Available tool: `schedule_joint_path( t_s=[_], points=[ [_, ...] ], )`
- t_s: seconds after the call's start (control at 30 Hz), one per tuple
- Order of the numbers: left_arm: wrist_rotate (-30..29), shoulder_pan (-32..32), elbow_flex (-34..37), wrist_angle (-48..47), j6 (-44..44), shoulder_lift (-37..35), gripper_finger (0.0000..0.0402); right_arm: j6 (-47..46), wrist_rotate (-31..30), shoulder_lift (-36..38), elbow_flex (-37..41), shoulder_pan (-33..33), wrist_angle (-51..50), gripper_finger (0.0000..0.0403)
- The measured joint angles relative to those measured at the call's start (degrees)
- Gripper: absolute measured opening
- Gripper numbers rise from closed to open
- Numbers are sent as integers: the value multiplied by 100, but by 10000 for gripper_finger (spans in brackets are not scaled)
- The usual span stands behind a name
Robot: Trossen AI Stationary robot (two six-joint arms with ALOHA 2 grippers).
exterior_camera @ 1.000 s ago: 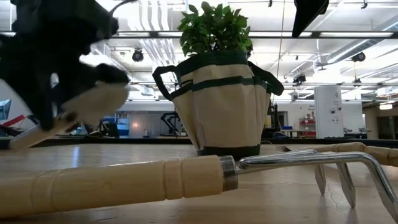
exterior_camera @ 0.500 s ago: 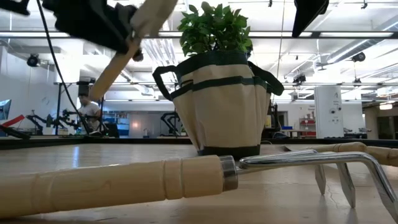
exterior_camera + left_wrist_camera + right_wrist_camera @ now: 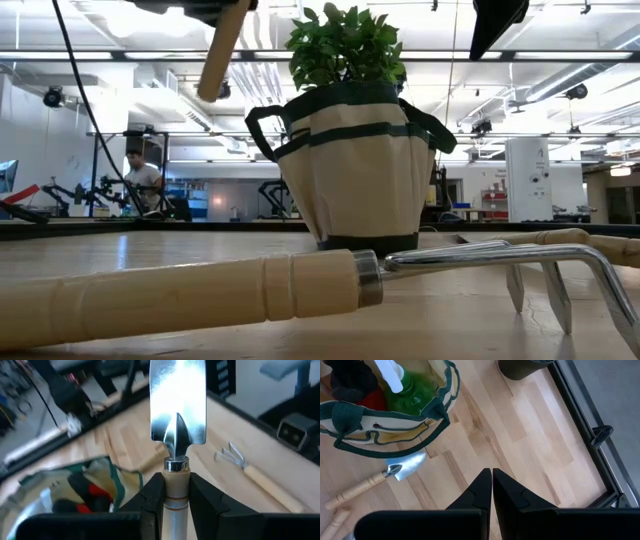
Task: Pick & Place Garden tools in Gardening bag
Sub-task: Put the left brown trowel into the side pocket of the gardening bag
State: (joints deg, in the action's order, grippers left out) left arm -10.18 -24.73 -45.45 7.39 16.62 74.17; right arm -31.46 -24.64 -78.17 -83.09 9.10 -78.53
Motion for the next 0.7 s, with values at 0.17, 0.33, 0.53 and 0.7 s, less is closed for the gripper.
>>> schedule_joint_path(
  t_s=[0.17,0.33,0.53,0.7],
  points=[
    [26,54,804,1656,82,-173,68,18,-2,0,3,0,0,8],
    [566,168,1609,4063,-76,-264,68,19,-64,0,7,0,1,8],
    [925,223,2140,5605,-371,-262,68,18,-113,0,9,-2,8,8],
    [926,225,2057,5647,-463,-219,68,18,-118,0,9,-2,16,8]
  ],
)
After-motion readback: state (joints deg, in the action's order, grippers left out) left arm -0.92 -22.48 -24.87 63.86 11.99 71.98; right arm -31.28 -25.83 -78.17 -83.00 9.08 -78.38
